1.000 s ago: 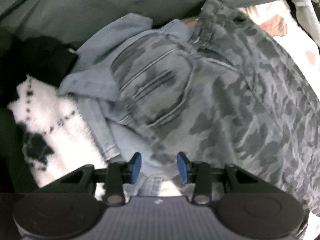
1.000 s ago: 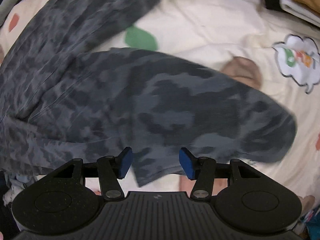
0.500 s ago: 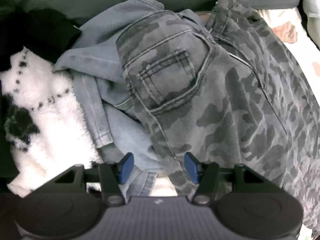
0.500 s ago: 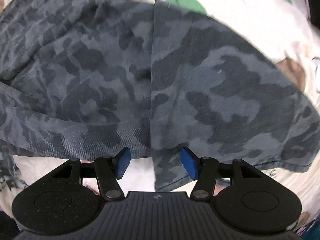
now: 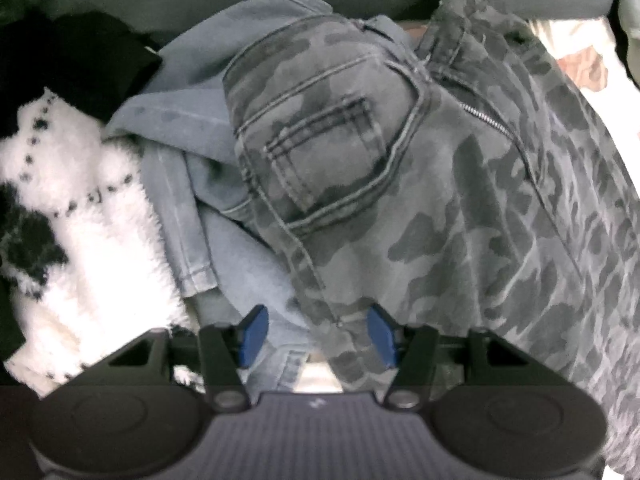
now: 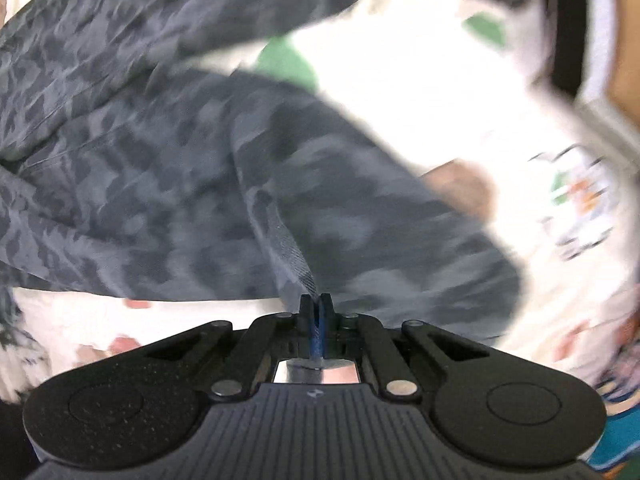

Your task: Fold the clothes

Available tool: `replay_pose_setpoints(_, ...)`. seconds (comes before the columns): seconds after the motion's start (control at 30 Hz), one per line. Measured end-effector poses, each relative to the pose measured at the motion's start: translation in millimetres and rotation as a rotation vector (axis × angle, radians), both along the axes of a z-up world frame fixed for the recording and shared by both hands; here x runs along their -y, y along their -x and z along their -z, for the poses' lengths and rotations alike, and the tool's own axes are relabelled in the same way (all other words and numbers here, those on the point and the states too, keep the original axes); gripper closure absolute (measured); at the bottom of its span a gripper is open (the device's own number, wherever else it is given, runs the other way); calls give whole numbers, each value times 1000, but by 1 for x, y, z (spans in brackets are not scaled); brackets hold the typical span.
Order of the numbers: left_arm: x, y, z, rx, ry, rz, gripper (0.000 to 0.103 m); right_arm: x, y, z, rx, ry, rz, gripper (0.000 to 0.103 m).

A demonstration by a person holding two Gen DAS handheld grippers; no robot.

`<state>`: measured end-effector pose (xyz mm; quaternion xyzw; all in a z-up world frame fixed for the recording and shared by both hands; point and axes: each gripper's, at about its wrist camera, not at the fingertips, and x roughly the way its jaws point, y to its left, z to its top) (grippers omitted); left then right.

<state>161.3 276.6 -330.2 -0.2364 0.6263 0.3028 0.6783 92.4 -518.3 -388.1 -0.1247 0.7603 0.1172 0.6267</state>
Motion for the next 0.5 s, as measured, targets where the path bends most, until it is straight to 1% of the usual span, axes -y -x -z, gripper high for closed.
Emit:
replay_pose_setpoints(0.07, 2, -2, -1, -7, -4, 3, 47, 12, -17, -13, 16, 27, -36, 103)
replay_pose_setpoints(0.23, 6, -7, -4, -29, -4, 36, 49, 34, -53, -28, 46, 70, -107, 103)
replay_pose_setpoints(0.37, 8, -4, -5, -30, -7, 36, 49, 26, -77, -31, 80, 98, -218, 103)
replay_pose_setpoints(0.5, 9, 5, -3, -36, -15, 30, 49, 15, -112, -28, 122, 126, -285, 103)
